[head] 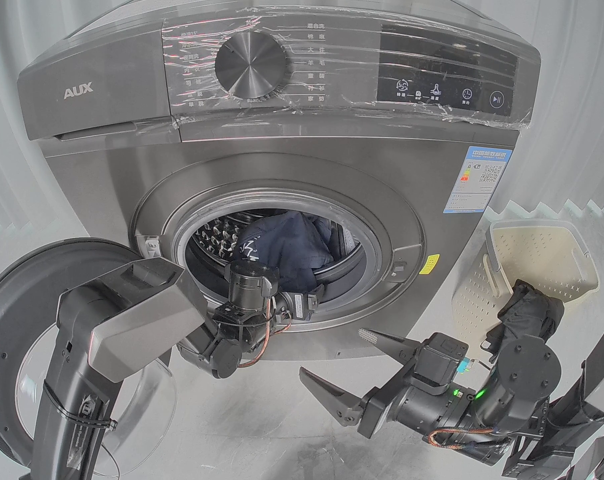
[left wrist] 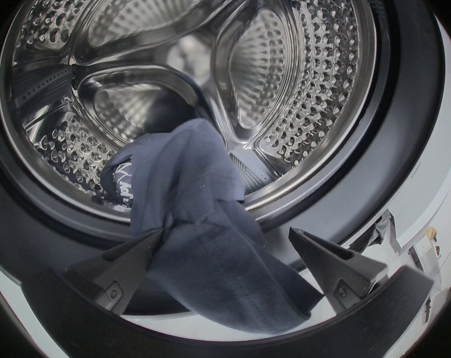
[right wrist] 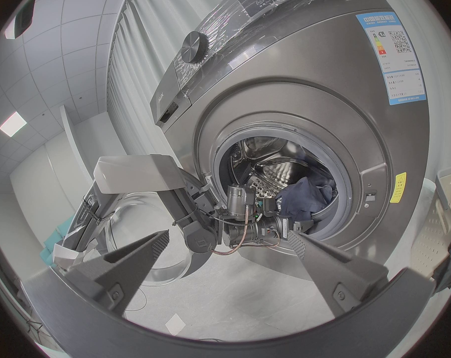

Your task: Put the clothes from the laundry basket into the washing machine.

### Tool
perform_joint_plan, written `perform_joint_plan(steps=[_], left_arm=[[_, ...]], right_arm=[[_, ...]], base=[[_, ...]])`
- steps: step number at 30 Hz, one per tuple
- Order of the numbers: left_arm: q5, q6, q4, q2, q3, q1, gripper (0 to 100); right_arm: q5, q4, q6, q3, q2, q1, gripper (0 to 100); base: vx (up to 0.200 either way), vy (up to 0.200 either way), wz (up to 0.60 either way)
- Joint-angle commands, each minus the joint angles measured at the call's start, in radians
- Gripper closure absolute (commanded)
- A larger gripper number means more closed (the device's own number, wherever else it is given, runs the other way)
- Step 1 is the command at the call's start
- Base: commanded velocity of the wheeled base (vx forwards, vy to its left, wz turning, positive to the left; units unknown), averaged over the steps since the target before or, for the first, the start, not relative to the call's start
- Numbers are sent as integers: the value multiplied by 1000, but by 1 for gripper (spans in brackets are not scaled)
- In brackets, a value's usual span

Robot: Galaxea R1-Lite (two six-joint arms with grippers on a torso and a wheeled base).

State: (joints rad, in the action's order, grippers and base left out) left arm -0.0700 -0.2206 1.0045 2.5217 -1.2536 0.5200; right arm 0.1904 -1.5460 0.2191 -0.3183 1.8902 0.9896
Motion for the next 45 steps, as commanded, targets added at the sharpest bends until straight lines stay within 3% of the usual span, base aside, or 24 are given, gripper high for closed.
perform_joint_plan(steps=[1,8,9,16,23,36,40,45], left_arm=[[-5,7,-27,6,5,-6,0],[-17,10,-70,5,6,-11,0],[-17,10,-70,5,6,-11,100],[-17,9,-69,5,-12,-9,100],[-28,-8,-60,9,-153,-18,100],[-94,-8,-29,141,-517,-58,100],[-116,-8,-52,212,-702,-74,100],[-122,-9,-75,236,-746,-86,100]], right_arm=[[0,0,0,-1,3,3,0],[0,0,0,-1,3,3,0],[0,0,0,-1,3,3,0],[0,0,0,-2,3,3,0],[0,0,0,-5,3,3,0],[0,0,0,-7,1,3,0],[0,0,-1,-7,1,1,0],[0,0,-1,-7,3,1,0]], base=[[0,0,0],[0,0,0],[0,0,0],[0,0,0],[0,0,0],[0,0,0],[0,0,0],[0,0,0]])
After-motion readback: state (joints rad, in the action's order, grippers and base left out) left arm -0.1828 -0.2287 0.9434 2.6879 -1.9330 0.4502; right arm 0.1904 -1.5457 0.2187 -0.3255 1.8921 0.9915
